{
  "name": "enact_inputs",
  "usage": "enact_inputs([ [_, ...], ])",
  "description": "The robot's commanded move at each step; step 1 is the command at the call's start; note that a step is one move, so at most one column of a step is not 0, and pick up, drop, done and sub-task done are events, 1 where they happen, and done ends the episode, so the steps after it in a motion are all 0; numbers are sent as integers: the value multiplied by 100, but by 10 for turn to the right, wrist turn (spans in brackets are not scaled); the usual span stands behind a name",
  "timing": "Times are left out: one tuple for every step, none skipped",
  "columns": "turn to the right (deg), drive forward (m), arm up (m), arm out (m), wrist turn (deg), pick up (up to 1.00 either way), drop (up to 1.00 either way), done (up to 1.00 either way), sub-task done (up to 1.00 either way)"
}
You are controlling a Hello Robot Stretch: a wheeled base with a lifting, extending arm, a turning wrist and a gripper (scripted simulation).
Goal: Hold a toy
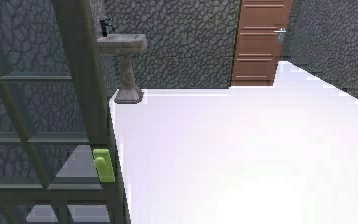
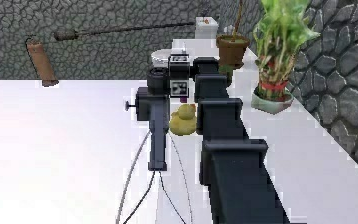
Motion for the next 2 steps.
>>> enact_inputs([
  [0, 0, 0, 0, 450, 0, 0, 0, 0],
  [0, 0, 0, 0, 450, 0, 0, 0, 0],
])
